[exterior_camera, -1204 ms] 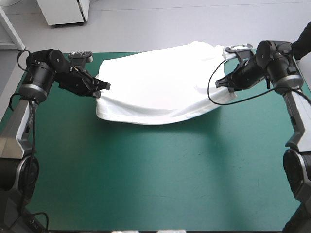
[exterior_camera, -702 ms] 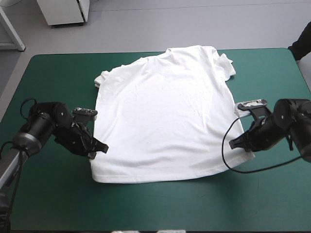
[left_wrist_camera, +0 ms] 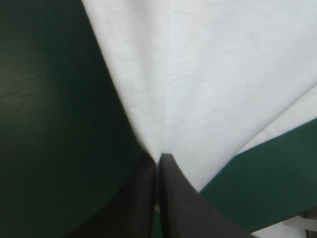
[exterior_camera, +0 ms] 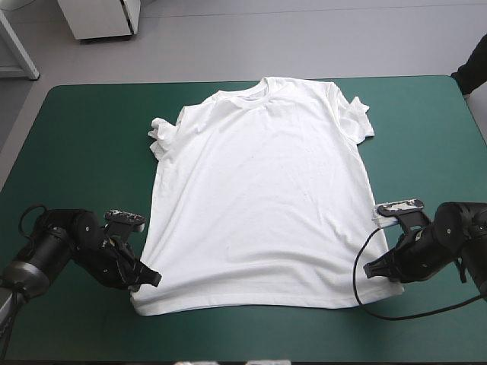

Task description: Fold the cloth

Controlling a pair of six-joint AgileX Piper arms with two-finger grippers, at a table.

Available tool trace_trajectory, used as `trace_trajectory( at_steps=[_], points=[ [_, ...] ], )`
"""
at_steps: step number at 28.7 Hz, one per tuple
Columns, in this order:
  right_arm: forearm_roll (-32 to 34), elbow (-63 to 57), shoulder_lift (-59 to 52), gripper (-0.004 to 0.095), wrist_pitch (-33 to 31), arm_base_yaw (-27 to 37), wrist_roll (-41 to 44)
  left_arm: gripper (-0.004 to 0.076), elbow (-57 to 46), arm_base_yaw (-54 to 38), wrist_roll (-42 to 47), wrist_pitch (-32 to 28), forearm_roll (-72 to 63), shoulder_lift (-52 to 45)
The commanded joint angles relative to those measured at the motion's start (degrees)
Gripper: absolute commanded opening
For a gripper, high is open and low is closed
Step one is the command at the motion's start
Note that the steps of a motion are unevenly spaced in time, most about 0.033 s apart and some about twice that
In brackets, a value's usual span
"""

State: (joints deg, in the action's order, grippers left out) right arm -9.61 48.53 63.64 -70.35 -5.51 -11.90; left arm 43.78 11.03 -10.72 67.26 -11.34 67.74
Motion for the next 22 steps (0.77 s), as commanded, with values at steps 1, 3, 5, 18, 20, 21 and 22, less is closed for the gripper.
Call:
trace_trajectory(
  at_steps=[1,3,5,18,20,21,22],
  points=[
    [-0.8,0.7,-1.3,0.0095,-1.2,0.5,-0.8,0.0057,1.1,0.3,-0.7,-0.8,0.8,-1.2],
    [-0.7,0.7,-1.3,0.0220,-1.2,0.5,-0.9,0.0156,1.1,0.3,-0.8,-0.9,0.9,-1.2],
    [-0.7,0.7,-1.3,0.0399,-1.2,0.5,-1.0,0.0275,1.4,0.3,-0.8,-0.3,0.8,-1.2],
    [6.5,16.9,1.2,0.0598,3.0,0.5,3.1,0.0499,25.8,0.2,4.0,-5.8,3.7,-2.9],
    [6.8,20.3,4.8,0.0575,3.1,0.5,3.3,0.0496,28.4,0.2,5.1,-7.3,4.9,-0.4],
    [6.9,21.8,6.7,0.0568,3.1,0.5,3.3,0.0496,29.3,0.2,5.2,-7.6,4.8,0.9],
    [6.9,23.5,8.5,0.0559,3.1,0.5,3.3,0.0496,30.2,0.2,5.4,-8.2,4.7,2.3]
  ],
)
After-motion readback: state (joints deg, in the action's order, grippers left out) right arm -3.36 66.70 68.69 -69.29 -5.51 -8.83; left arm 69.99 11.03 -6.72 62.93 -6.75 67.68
